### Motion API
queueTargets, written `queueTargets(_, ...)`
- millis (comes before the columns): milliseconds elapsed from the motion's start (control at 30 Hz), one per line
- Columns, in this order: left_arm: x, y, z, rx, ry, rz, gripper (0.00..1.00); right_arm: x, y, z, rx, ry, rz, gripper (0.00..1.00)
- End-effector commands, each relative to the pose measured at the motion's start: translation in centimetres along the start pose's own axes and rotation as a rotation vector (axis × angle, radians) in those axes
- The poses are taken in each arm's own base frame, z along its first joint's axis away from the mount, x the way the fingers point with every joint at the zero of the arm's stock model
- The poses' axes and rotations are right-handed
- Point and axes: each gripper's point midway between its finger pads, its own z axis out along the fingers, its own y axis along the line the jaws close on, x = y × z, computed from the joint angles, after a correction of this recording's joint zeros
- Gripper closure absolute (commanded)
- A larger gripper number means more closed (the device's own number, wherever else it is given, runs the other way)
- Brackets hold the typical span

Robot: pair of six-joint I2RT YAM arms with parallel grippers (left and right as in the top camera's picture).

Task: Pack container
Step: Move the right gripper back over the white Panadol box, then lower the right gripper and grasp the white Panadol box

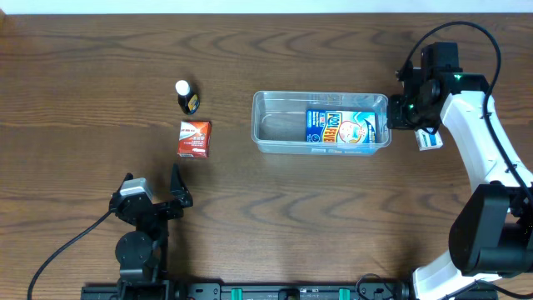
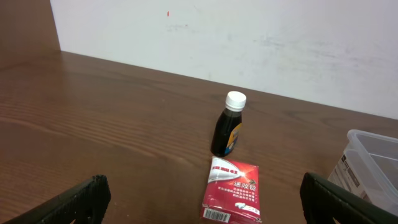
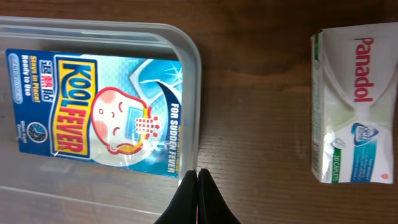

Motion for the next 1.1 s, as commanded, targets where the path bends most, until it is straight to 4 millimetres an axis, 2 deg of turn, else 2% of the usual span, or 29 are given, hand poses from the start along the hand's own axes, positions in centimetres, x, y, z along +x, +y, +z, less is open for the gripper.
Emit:
queueTargets(0,1.7,0.6,0.2,-0.023,0.037,-0.001,0.02,0.2,-0.7,0.4,0.054,0.013,-0.017,0.99)
queueTargets(300,1.7,0.6,0.2,-0.023,0.037,-0.001,0.02,0.3,-0.9,1.6,0.054,0.029,-0.016,0.99)
queueTargets(1067,1.7,0.6,0.2,-0.023,0.037,-0.001,0.02,0.3,0.0,1.7,0.002,0.033,-0.020,0.99)
